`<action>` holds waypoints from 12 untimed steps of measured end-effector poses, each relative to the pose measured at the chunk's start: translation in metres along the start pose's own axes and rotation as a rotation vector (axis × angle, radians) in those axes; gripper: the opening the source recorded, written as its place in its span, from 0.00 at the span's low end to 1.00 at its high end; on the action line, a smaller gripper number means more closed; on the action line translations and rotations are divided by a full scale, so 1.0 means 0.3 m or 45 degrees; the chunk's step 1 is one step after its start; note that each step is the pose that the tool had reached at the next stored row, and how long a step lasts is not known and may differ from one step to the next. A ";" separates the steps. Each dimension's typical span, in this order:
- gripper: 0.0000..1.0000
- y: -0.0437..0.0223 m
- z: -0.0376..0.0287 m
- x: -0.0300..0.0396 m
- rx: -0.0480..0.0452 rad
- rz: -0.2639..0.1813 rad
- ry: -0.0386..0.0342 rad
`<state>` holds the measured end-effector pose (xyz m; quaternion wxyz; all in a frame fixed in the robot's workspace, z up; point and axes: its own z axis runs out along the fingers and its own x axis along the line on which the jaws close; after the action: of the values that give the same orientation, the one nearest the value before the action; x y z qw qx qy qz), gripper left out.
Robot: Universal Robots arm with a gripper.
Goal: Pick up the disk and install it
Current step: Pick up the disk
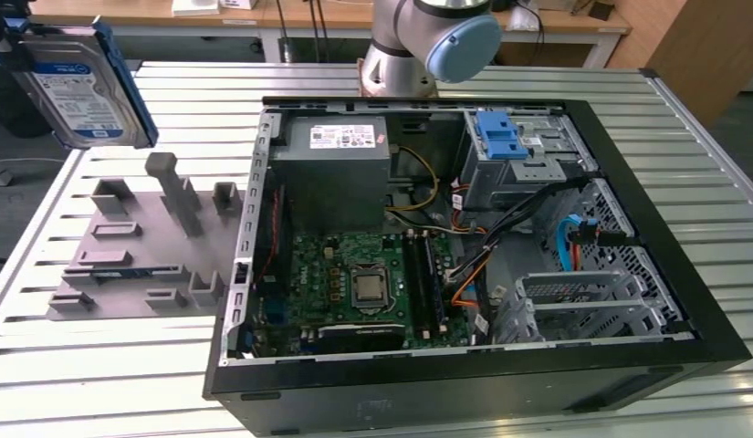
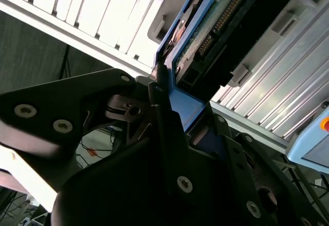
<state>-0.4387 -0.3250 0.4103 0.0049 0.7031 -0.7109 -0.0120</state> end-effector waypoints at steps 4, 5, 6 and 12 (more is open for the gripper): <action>0.36 0.000 -0.013 0.000 0.000 0.000 0.0000; 0.36 0.000 -0.016 0.000 0.000 0.000 -0.0001; 0.36 0.001 -0.019 0.000 0.000 0.000 0.0000; 0.36 0.001 -0.036 -0.001 0.000 0.000 -0.0001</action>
<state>-0.4387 -0.3248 0.4212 0.0048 0.7031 -0.7109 -0.0120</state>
